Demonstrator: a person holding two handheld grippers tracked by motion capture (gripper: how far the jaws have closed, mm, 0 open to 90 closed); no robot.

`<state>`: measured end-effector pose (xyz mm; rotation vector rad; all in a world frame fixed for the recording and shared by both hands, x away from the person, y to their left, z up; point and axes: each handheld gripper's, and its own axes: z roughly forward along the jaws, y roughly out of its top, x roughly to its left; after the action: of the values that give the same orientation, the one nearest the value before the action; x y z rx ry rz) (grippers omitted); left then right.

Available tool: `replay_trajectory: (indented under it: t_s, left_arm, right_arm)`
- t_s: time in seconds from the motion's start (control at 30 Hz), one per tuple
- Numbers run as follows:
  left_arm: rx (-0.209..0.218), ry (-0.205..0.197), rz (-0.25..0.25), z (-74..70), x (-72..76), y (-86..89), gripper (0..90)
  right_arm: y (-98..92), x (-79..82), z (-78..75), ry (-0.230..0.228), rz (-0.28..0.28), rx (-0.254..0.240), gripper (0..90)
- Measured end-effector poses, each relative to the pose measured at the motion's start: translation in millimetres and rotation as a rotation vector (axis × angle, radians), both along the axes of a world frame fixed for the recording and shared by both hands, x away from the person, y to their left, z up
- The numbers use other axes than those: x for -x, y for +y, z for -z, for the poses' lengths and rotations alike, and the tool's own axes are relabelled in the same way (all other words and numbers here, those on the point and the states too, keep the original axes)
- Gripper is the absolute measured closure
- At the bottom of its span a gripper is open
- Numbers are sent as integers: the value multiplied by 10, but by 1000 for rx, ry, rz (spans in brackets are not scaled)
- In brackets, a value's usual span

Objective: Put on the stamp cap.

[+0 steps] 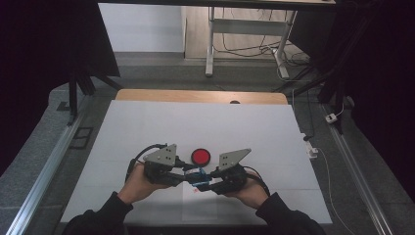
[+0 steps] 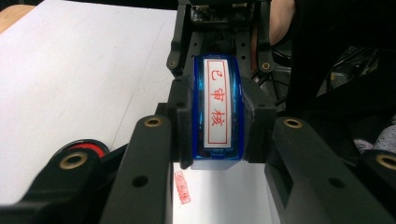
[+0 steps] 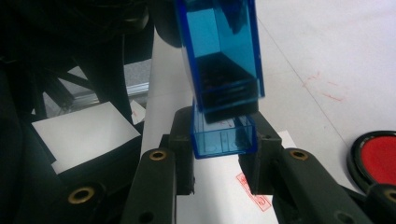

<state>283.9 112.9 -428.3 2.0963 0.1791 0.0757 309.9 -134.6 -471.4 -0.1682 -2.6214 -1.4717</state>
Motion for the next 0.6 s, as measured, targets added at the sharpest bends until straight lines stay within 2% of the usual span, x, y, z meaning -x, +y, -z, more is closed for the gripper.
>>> replay_trajectory:
  t_s: [0.6]
  left_arm:
    - [21, 4, 19, 6, 0, 18, 698]
  right_arm:
    - [5, -32, 3, 19, -26, -37, 686]
